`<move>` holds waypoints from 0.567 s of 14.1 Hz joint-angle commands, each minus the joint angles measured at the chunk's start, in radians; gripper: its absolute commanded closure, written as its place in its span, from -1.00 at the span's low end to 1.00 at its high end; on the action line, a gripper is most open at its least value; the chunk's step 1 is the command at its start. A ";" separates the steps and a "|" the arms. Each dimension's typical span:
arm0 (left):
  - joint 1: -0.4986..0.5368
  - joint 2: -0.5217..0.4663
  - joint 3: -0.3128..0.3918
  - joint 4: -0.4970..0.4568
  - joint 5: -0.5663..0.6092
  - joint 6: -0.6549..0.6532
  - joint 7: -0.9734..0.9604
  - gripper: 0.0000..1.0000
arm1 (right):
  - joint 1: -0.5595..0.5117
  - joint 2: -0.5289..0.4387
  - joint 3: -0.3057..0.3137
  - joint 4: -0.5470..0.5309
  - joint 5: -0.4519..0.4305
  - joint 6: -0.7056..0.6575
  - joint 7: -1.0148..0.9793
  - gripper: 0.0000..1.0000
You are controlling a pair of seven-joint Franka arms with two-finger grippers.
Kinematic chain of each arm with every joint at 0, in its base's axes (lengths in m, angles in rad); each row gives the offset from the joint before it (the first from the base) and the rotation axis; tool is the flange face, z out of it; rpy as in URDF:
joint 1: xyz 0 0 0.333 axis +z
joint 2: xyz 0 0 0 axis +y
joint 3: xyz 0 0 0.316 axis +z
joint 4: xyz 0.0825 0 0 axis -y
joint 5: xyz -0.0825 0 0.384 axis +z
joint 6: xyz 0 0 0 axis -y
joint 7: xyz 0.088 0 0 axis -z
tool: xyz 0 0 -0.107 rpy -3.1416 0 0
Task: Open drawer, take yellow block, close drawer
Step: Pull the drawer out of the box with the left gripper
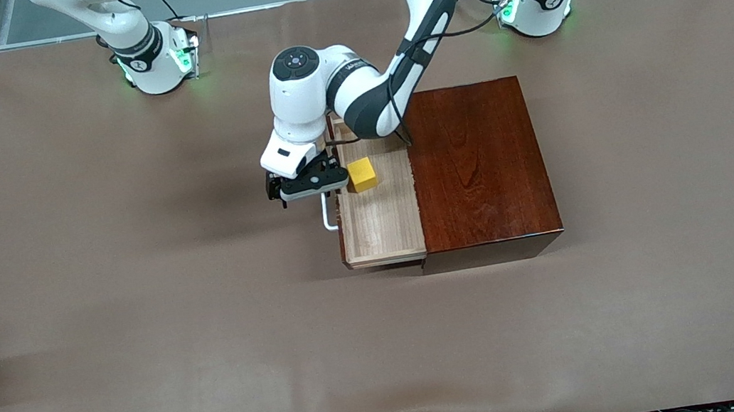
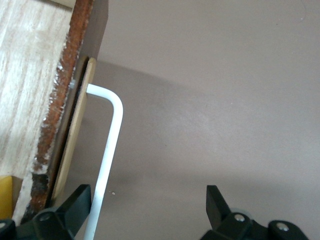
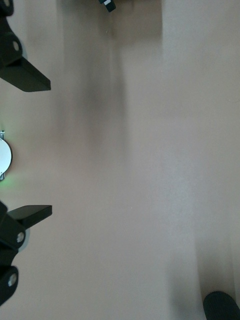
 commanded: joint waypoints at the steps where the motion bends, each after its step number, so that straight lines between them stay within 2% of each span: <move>1: -0.011 -0.006 -0.001 0.013 -0.002 -0.007 -0.024 -1.00 | -0.027 -0.004 0.013 -0.002 0.014 0.002 -0.016 -1.00; 8: -0.011 -0.035 0.004 0.014 0.020 -0.109 -0.015 -1.00 | -0.041 0.032 0.013 -0.001 -0.046 0.073 -0.019 -1.00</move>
